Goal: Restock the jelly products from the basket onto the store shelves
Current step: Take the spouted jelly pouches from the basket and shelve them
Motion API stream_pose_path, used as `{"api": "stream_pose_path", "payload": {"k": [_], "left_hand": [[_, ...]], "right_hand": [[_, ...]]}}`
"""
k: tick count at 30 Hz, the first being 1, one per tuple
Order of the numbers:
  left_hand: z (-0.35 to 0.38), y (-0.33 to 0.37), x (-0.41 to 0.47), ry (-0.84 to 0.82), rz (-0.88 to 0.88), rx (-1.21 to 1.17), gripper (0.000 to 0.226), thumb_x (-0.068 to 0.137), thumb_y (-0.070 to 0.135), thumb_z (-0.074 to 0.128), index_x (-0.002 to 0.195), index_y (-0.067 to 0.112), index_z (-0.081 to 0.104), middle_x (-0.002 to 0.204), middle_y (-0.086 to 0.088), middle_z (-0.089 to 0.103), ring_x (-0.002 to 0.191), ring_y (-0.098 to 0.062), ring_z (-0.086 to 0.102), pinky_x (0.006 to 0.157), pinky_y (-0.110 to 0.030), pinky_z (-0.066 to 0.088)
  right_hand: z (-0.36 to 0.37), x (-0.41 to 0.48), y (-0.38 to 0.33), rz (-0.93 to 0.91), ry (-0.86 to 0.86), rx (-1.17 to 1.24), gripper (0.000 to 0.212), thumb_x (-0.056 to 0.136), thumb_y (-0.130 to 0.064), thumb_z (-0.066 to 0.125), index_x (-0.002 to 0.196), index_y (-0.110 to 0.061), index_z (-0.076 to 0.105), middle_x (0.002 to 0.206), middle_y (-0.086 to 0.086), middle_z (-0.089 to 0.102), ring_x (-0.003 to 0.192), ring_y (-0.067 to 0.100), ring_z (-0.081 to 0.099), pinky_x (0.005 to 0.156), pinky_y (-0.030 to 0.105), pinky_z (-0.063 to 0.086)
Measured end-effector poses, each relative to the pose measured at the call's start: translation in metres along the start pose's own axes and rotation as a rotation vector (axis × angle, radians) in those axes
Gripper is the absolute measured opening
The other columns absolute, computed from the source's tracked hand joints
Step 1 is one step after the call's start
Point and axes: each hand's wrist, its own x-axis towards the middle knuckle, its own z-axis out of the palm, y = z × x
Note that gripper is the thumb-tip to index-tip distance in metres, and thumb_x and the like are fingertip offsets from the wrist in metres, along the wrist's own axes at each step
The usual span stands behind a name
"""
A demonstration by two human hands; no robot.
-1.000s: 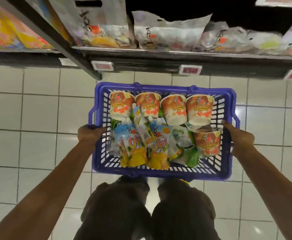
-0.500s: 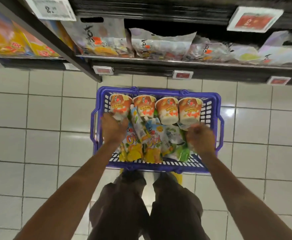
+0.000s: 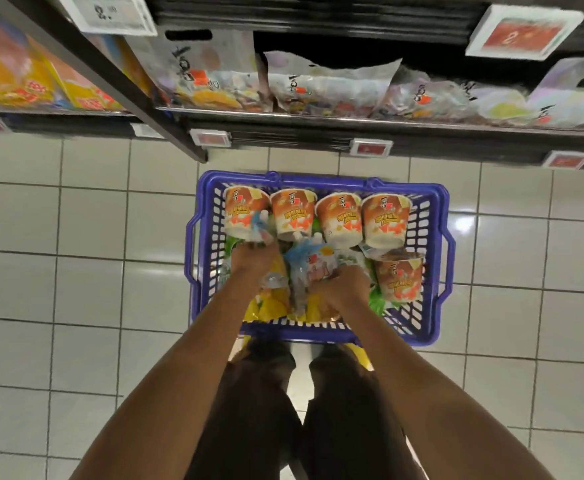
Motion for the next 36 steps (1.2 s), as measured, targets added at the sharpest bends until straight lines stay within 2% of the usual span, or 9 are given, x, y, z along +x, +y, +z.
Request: {"api": "stream_pose_path", "payload": {"k": [2, 4, 7, 11, 15, 20, 24, 28, 36], "left_hand": [[-0.030, 0.007, -0.024, -0.121, -0.149, -0.267, 0.028, 0.093, 0.025, 0.064, 0.114, 0.007, 0.064, 0.100, -0.012, 0.070, 0.086, -0.028, 0.069, 0.073, -0.033, 0.058], [-0.060, 0.019, -0.060, -0.292, -0.182, -0.451, 0.015, 0.095, 0.019, 0.058, 0.103, 0.009, 0.066, 0.084, -0.010, 0.072, 0.070, -0.024, 0.069, 0.054, -0.032, 0.059], [-0.097, 0.044, -0.119, -0.429, -0.082, -0.605, 0.024, 0.099, 0.020, 0.047, 0.115, 0.013, 0.063, 0.104, -0.012, 0.069, 0.090, -0.026, 0.066, 0.075, -0.038, 0.059], [-0.142, 0.100, -0.215, -0.466, 0.088, -0.685, 0.048, 0.091, 0.027, 0.056, 0.136, 0.010, 0.053, 0.127, -0.017, 0.063, 0.108, -0.031, 0.062, 0.097, -0.049, 0.049], [-0.179, 0.155, -0.323, -0.418, 0.364, -0.700, 0.042, 0.091, 0.030, 0.058, 0.127, 0.010, 0.058, 0.106, -0.011, 0.071, 0.085, -0.018, 0.069, 0.075, -0.032, 0.060], [-0.223, 0.208, -0.450, -0.406, 0.631, -0.762, 0.011, 0.096, 0.018, 0.056, 0.101, 0.018, 0.067, 0.072, 0.004, 0.073, 0.057, -0.008, 0.066, 0.050, -0.024, 0.055], [-0.260, 0.240, -0.526, -0.294, 0.836, -0.697, 0.008, 0.092, 0.015, 0.064, 0.096, 0.018, 0.072, 0.083, 0.000, 0.076, 0.066, -0.011, 0.071, 0.055, -0.026, 0.058], [-0.295, 0.269, -0.580, -0.191, 1.016, -0.652, 0.019, 0.091, 0.015, 0.067, 0.081, 0.026, 0.079, 0.083, 0.004, 0.077, 0.073, -0.010, 0.071, 0.068, -0.030, 0.061], [-0.381, 0.327, -0.645, -0.144, 1.235, -0.665, 0.022, 0.083, 0.019, 0.075, 0.104, 0.016, 0.071, 0.097, 0.000, 0.078, 0.087, -0.014, 0.075, 0.066, -0.023, 0.058]], "right_hand": [[-0.022, -0.010, -0.004, 0.060, -0.054, 0.226, 0.030, 0.067, -0.036, 0.086, 0.079, -0.015, 0.069, 0.074, 0.005, 0.068, 0.069, 0.021, 0.062, 0.051, 0.019, 0.043], [-0.049, -0.033, -0.013, 0.100, -0.129, 0.534, 0.028, 0.067, -0.028, 0.087, 0.085, -0.013, 0.072, 0.091, 0.016, 0.073, 0.083, 0.035, 0.070, 0.071, 0.038, 0.057], [-0.096, -0.086, -0.032, -0.002, -0.195, 0.820, 0.022, 0.071, -0.025, 0.081, 0.090, -0.015, 0.074, 0.085, 0.019, 0.068, 0.075, 0.042, 0.066, 0.083, 0.058, 0.052], [-0.167, -0.174, -0.070, -0.249, -0.144, 0.998, 0.029, 0.086, -0.012, 0.068, 0.115, -0.019, 0.068, 0.105, 0.005, 0.075, 0.090, 0.022, 0.073, 0.074, 0.037, 0.059], [-0.244, -0.278, -0.107, -0.472, -0.235, 1.033, 0.032, 0.089, 0.000, 0.061, 0.119, -0.012, 0.063, 0.094, 0.001, 0.077, 0.079, 0.014, 0.073, 0.060, 0.026, 0.057], [-0.329, -0.397, -0.150, -0.726, -0.160, 0.948, 0.053, 0.082, -0.012, 0.071, 0.132, -0.010, 0.056, 0.114, 0.009, 0.071, 0.092, 0.022, 0.068, 0.074, 0.038, 0.061], [-0.382, -0.466, -0.183, -0.940, -0.082, 0.878, 0.037, 0.082, -0.009, 0.074, 0.115, -0.021, 0.063, 0.101, -0.002, 0.077, 0.087, 0.013, 0.073, 0.067, 0.033, 0.060], [-0.420, -0.530, -0.216, -1.104, -0.054, 0.902, 0.039, 0.072, -0.022, 0.077, 0.110, -0.021, 0.065, 0.101, -0.002, 0.077, 0.091, 0.014, 0.072, 0.080, 0.037, 0.060], [-0.456, -0.625, -0.279, -1.362, -0.028, 0.934, 0.051, 0.075, -0.020, 0.075, 0.124, -0.019, 0.060, 0.109, 0.002, 0.075, 0.095, 0.018, 0.073, 0.067, 0.030, 0.060]]}}
